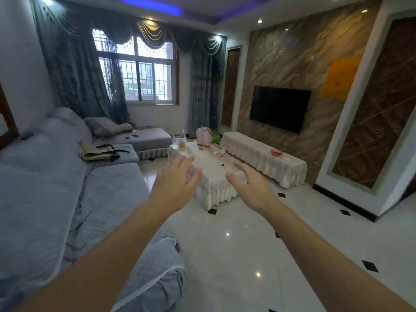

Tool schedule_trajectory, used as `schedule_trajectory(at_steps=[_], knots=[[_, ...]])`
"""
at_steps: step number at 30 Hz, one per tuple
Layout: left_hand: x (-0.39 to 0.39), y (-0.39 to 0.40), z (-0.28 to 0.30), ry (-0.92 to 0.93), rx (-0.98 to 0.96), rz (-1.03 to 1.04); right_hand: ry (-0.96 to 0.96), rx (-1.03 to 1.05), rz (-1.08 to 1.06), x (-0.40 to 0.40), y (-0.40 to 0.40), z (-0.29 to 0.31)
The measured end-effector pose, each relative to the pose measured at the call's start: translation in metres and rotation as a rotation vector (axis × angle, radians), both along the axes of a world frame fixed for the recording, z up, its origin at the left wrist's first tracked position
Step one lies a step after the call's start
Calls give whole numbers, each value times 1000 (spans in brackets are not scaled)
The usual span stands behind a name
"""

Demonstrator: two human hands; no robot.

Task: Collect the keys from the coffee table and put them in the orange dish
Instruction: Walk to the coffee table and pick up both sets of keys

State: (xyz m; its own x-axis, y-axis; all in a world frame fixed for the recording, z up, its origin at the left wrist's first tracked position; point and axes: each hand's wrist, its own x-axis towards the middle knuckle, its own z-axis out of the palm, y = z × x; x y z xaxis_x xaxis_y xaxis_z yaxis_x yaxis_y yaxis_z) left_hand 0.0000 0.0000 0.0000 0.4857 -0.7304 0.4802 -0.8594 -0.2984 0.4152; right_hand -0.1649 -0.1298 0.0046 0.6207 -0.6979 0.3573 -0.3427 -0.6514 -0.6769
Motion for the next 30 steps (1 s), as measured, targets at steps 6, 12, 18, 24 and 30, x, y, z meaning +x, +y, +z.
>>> schedule_trajectory(at_steps=[6,12,18,24,30], knots=[[72,-28,-13,-3,16,8,68,-26,-54,63,-21,-3],[103,-54,-20,6,4,-22,86,-11,-70,91,-51,-7],[117,-97,-16,-12,29,-51,72,-10,-85,107,-94,-10],[115,-168,-23,-69,102,-116,36,21,-88,110,-168,-28],[112,-264,-15,-152,196,-97,12,12,-123,116,-268,-36]])
